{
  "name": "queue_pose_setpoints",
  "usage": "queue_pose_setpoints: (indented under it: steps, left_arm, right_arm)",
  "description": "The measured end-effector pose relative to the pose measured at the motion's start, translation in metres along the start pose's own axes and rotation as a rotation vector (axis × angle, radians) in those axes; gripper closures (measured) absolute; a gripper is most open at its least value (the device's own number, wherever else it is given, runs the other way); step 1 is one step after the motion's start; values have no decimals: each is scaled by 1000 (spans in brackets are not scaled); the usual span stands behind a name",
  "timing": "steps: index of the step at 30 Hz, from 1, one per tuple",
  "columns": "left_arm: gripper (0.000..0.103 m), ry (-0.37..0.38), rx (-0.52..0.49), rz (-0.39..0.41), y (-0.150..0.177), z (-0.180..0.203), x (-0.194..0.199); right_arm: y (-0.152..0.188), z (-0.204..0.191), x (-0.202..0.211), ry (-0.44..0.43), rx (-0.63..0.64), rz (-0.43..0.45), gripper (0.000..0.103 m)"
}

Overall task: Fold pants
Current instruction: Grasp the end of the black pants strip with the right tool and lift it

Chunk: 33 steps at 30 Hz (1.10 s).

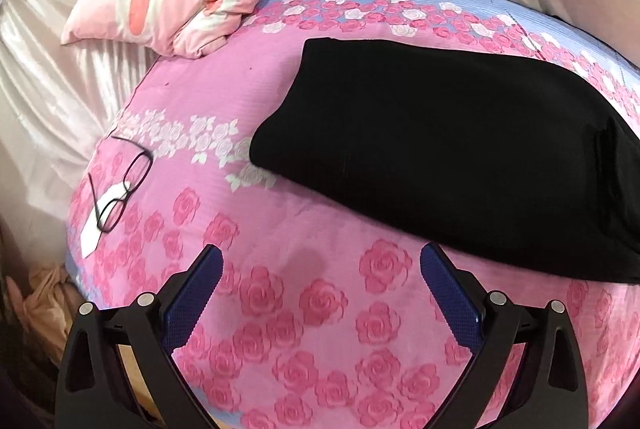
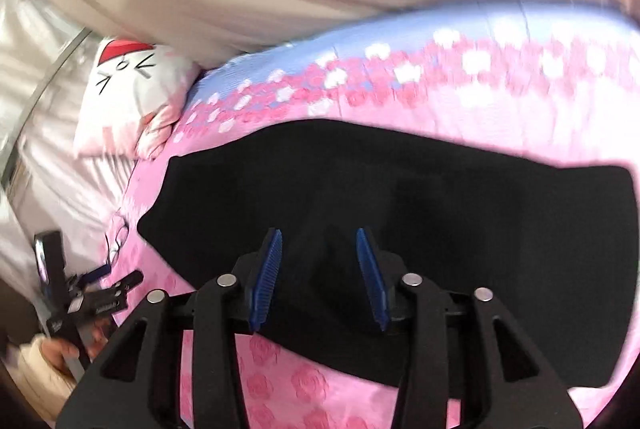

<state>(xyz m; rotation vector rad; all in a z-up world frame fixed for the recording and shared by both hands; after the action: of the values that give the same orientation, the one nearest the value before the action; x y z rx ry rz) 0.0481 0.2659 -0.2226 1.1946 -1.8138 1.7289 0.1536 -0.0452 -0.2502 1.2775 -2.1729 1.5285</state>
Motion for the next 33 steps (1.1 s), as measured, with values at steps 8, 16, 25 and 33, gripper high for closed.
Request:
queue_pose_setpoints:
  steps: [8, 16, 25, 33]
  left_arm:
    - [5, 10, 59, -35, 9, -32, -12]
    - [5, -95, 131, -41, 35, -111, -7]
    - [5, -200, 247, -95, 81, -188, -2]
    - [5, -212, 245, -85, 74, -196, -4]
  right_arm:
    - [2, -97, -28, 138, 386, 6, 35]
    - [56, -301, -137, -6, 851, 8, 18]
    - [128, -344, -224, 68, 1092, -69, 26]
    - [105, -329, -222, 15, 821, -84, 73]
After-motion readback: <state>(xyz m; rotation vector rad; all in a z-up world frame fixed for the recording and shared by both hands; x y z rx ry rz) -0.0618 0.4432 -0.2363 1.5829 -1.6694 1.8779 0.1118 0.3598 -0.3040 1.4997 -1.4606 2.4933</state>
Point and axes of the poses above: each gripper's, at about its wrist camera, not at the fingertips, and x roughly against the way its jaws point, z to its right, y to its underside, the point moved 10 cm from there along -x, roughly the way its jaws point, and after that the axes turned 14 degrees about z, right-handed, at the moved point
